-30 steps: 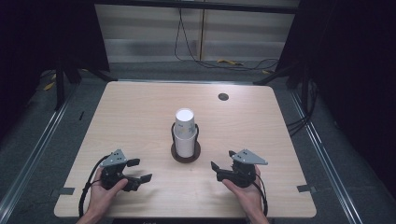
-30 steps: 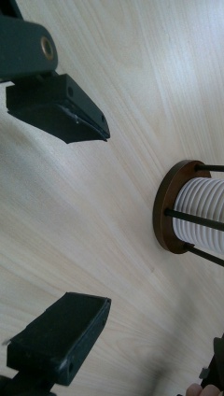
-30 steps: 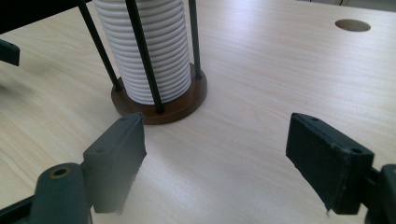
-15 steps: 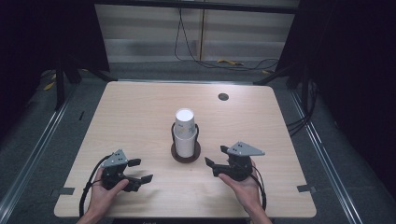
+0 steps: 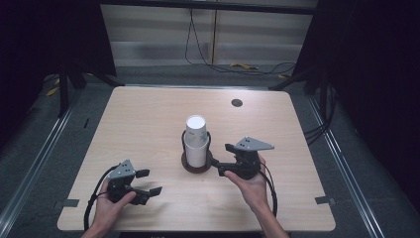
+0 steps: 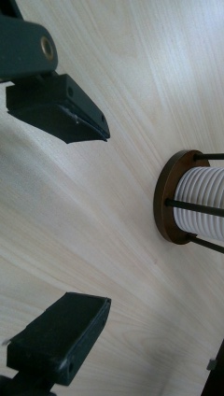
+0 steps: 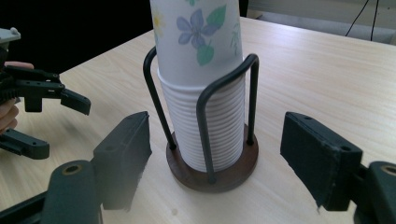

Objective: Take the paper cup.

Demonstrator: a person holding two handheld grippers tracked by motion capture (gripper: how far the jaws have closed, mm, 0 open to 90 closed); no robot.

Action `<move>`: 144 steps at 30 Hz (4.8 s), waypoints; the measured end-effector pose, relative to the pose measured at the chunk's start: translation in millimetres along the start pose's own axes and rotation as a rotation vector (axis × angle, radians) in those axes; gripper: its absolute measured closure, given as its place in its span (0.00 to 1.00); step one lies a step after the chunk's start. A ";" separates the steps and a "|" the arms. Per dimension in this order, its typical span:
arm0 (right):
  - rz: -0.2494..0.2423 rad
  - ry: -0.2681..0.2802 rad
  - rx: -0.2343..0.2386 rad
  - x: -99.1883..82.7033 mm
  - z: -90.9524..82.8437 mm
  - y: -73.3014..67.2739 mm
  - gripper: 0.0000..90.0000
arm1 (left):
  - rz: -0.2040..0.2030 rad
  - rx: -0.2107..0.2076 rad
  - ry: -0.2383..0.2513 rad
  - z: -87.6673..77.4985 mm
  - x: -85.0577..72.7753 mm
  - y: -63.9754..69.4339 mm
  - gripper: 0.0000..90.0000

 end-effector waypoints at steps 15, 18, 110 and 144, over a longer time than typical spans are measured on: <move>-0.019 0.018 0.041 39.5 1.3 3.5 0.21 | 0.003 0.001 -0.002 1.3 0.5 1.0 0.18; -0.029 0.017 0.046 48.9 6.3 3.5 0.21 | 0.004 -0.001 -0.002 1.4 0.5 1.7 0.18; -0.055 0.074 0.105 110.3 39.3 -1.3 0.38 | 0.012 -0.005 -0.015 1.9 -1.6 2.1 0.18; -0.050 0.169 0.139 126.8 12.7 -6.1 0.39 | -0.010 -0.017 -0.002 4.1 0.1 2.5 0.19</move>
Point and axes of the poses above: each handheld gripper's, and its own axes: z roughly forward along the jaws, x roughly out of its top, y roughly to its right, the point moved 4 cm from there along z, roughly forward along the jaws, and after that the axes turned 3 degrees about x, right-handed, at the moved point
